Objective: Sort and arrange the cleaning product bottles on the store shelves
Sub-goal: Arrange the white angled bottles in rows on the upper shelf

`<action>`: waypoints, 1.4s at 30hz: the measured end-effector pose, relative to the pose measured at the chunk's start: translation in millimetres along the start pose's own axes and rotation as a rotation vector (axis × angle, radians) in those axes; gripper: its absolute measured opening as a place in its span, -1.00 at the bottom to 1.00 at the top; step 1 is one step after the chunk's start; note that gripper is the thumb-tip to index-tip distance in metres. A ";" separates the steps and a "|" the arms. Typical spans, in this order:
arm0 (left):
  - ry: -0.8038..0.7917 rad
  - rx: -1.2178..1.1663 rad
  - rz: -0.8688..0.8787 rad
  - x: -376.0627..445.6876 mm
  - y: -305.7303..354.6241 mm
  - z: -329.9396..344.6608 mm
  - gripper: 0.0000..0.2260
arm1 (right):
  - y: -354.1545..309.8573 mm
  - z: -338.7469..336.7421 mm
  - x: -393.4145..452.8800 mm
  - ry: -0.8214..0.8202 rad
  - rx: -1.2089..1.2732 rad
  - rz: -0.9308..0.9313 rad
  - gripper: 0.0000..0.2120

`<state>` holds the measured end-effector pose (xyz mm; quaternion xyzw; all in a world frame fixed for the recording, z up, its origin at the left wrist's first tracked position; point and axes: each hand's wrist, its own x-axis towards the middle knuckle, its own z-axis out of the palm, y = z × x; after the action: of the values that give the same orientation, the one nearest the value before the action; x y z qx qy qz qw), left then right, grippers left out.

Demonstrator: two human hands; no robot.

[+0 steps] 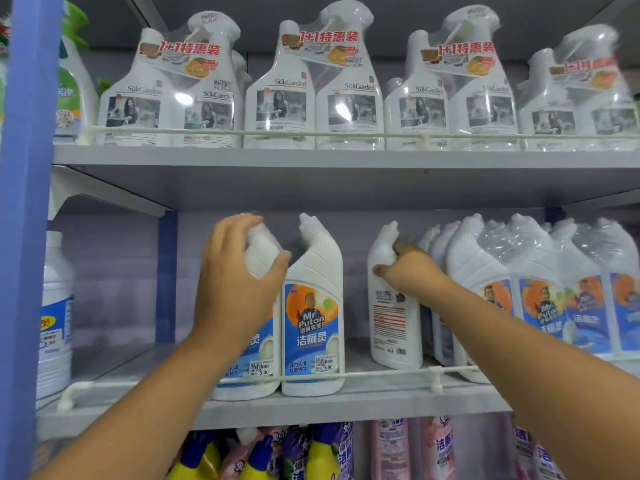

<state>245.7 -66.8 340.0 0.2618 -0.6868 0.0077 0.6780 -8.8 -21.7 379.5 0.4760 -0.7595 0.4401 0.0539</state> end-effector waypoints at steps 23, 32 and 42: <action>-0.350 -0.057 -0.168 32.0 39.4 49.7 -0.36 | 1.6 -17.7 7.3 -0.162 0.626 -0.188 -0.72; -0.268 -0.217 -0.128 19.7 34.4 38.4 -0.46 | -0.5 -6.5 -4.6 -0.111 0.545 -0.282 -0.60; -0.267 -0.149 -0.657 -48.2 -32.6 -10.9 -0.73 | 30.7 7.4 -26.0 -0.168 0.647 -0.132 -0.50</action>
<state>265.1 -74.2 284.6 0.4170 -0.6473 -0.2948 0.5659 -15.9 -4.6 343.0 0.5510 -0.5500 0.6130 -0.1343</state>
